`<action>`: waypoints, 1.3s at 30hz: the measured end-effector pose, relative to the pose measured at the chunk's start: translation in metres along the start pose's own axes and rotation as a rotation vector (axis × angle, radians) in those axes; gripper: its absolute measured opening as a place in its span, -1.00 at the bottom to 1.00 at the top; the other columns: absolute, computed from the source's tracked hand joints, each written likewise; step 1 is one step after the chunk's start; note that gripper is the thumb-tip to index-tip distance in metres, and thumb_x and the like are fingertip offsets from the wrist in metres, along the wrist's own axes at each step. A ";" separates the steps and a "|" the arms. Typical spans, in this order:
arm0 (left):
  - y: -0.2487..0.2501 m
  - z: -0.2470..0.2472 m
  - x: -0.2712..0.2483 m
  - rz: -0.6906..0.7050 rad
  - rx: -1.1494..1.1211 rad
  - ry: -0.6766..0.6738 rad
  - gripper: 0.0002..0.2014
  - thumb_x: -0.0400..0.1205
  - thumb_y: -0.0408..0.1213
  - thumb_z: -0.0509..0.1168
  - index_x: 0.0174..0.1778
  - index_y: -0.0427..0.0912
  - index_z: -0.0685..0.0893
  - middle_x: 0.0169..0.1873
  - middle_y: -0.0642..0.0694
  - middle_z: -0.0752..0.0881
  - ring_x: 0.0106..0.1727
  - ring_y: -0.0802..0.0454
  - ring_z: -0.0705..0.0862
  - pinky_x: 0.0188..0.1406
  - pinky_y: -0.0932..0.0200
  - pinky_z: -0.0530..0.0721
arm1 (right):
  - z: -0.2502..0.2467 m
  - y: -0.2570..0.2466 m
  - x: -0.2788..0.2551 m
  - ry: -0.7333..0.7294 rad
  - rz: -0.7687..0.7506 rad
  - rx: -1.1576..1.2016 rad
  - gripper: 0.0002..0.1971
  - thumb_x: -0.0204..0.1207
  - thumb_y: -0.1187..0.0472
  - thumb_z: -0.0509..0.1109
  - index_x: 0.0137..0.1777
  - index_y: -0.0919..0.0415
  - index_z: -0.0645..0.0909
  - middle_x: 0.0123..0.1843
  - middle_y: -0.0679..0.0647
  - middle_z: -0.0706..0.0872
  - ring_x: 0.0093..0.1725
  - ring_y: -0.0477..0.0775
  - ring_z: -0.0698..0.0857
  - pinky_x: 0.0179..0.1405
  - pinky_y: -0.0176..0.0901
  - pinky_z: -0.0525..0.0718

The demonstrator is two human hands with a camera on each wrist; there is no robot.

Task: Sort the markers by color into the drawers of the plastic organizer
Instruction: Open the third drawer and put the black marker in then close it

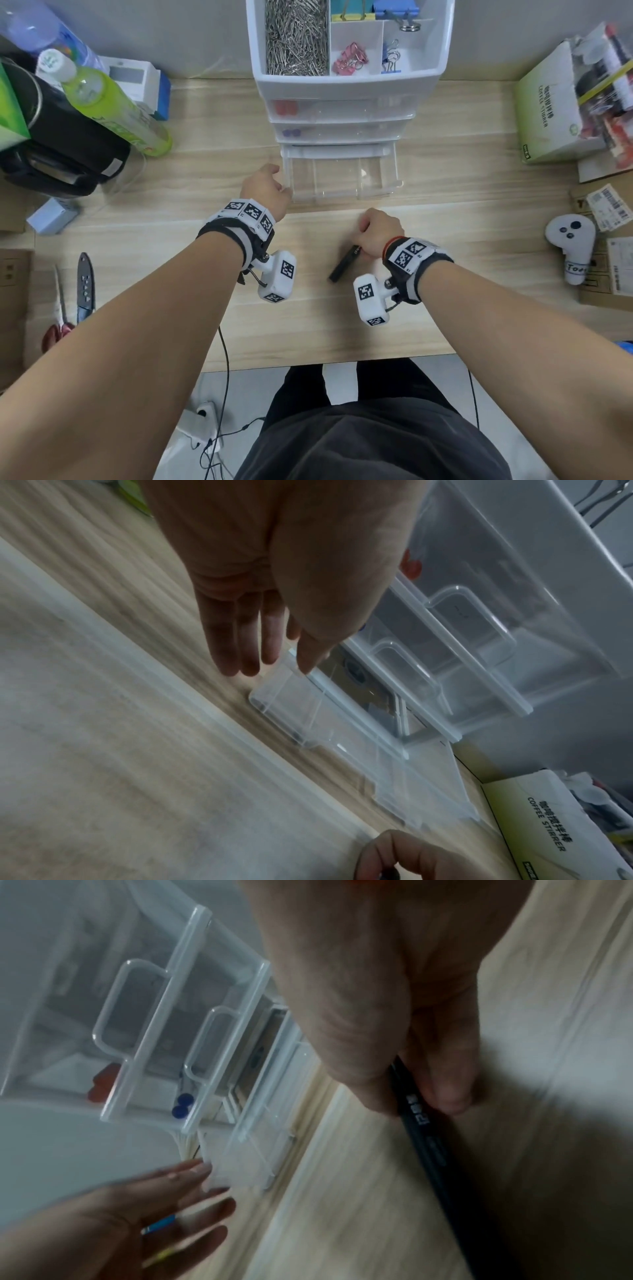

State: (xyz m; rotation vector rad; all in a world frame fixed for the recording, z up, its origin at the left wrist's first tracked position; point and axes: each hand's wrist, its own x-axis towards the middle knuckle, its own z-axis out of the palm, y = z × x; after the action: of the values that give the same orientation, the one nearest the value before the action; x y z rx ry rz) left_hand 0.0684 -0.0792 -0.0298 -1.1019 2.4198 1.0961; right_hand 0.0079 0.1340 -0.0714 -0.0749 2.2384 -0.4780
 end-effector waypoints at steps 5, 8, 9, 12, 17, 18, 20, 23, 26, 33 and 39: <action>0.002 -0.004 -0.006 0.034 -0.030 0.105 -0.65 0.61 0.06 0.39 0.08 -0.15 0.59 -0.14 -0.04 0.69 -0.07 -0.05 0.66 -0.10 0.15 0.51 | -0.018 -0.024 -0.009 -0.195 -0.164 0.560 -0.75 0.48 0.34 0.53 0.02 0.17 0.51 -0.27 0.19 0.73 -0.52 0.15 0.72 -0.30 0.05 0.77; 0.012 -0.011 -0.012 0.135 -0.118 -0.107 -0.62 0.61 0.22 0.30 -0.10 -0.06 0.68 -0.23 -0.03 0.74 -0.21 -0.01 0.71 -0.19 0.18 0.60 | -0.037 -0.047 -0.012 -0.187 -0.242 0.766 -0.69 0.53 0.43 0.48 0.06 0.18 0.41 -0.29 0.27 0.72 -0.50 0.16 0.69 -0.34 0.01 0.75; 0.016 -0.013 -0.014 0.158 -0.142 -0.187 -0.60 0.62 0.24 0.28 -0.12 -0.06 0.71 -0.26 -0.05 0.76 -0.28 0.00 0.71 -0.28 0.19 0.62 | -0.042 -0.053 -0.012 -0.153 -0.262 0.788 -0.69 0.54 0.43 0.49 0.03 0.17 0.40 -0.28 0.29 0.73 -0.48 0.17 0.70 -0.32 0.03 0.77; 0.022 -0.017 -0.018 0.187 -0.149 -0.350 -0.66 0.61 0.17 0.34 -0.06 -0.05 0.74 -0.27 -0.04 0.79 -0.39 0.07 0.67 -0.37 0.21 0.62 | -0.052 -0.060 -0.007 -0.050 -0.278 0.820 -0.71 0.51 0.38 0.53 -0.04 0.16 0.44 -0.22 0.27 0.72 -0.39 0.21 0.72 -0.08 0.20 0.76; 0.019 -0.018 -0.010 0.238 -0.044 -0.192 -0.81 0.63 -0.11 0.42 0.12 -0.06 0.76 -0.17 0.01 0.74 -0.23 0.07 0.65 -0.08 0.19 0.56 | -0.057 -0.051 0.005 -0.022 -0.382 0.488 -0.88 0.48 0.16 0.58 -0.05 0.09 0.71 -0.31 0.18 0.74 -0.34 0.14 0.69 -0.10 0.12 0.77; 0.019 -0.018 -0.008 0.241 -0.023 -0.124 -0.78 0.63 -0.12 0.42 0.16 -0.05 0.76 -0.12 0.03 0.73 -0.15 0.08 0.64 -0.02 0.24 0.52 | -0.057 -0.049 0.007 -0.012 -0.384 0.428 -0.93 0.48 0.13 0.57 -0.07 0.03 0.75 -0.30 0.17 0.75 -0.33 0.12 0.69 -0.08 0.12 0.77; 0.015 -0.018 -0.003 0.193 -0.036 0.009 -0.74 0.61 -0.09 0.43 0.20 -0.03 0.72 -0.04 0.06 0.71 -0.04 0.07 0.65 0.04 0.21 0.54 | -0.059 -0.047 0.013 0.052 -0.356 0.416 -0.98 0.49 0.12 0.56 -0.11 -0.01 0.77 -0.30 0.12 0.76 -0.35 0.06 0.71 -0.12 0.07 0.80; 0.007 -0.016 0.004 0.103 -0.003 0.081 -0.71 0.61 -0.12 0.43 0.24 -0.02 0.69 0.04 0.01 0.72 0.07 -0.01 0.69 0.07 0.15 0.59 | -0.060 -0.047 0.022 0.144 -0.313 0.488 -0.93 0.48 0.19 0.57 -0.10 0.09 0.74 -0.31 0.09 0.79 -0.37 0.05 0.74 -0.19 -0.05 0.78; 0.001 -0.013 0.007 0.091 0.054 0.045 -0.65 0.58 -0.15 0.46 0.29 -0.02 0.66 0.18 -0.07 0.73 0.14 -0.06 0.71 0.12 0.14 0.60 | -0.056 -0.050 0.031 0.154 -0.290 0.500 -0.93 0.49 0.20 0.55 -0.17 0.09 0.70 -0.39 0.05 0.78 -0.39 0.07 0.74 -0.17 -0.01 0.79; -0.004 -0.005 0.016 0.035 -0.003 0.033 -0.55 0.63 -0.14 0.38 0.46 -0.03 0.54 0.09 -0.03 0.77 0.13 -0.05 0.71 0.01 0.18 0.55 | -0.051 -0.075 0.041 0.013 -0.122 0.443 -0.69 0.58 0.14 0.42 -0.36 0.28 0.64 -0.53 0.08 0.68 -0.53 0.07 0.62 -0.31 -0.06 0.70; -0.010 0.003 0.019 0.009 -0.070 -0.009 -0.65 0.59 -0.33 0.31 0.31 -0.05 0.65 -0.21 0.00 0.84 -0.11 -0.04 0.81 0.04 -0.02 0.78 | -0.058 -0.081 0.039 -0.102 -0.032 0.490 -0.77 0.63 0.26 0.38 -0.24 0.35 0.58 -0.43 0.17 0.62 -0.54 0.06 0.55 -0.53 -0.14 0.60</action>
State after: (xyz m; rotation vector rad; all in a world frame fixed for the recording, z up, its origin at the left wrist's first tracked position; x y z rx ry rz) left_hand 0.0628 -0.0914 -0.0469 -1.1052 2.3985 1.1951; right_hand -0.0689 0.0692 -0.0363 0.1181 1.9662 -1.0021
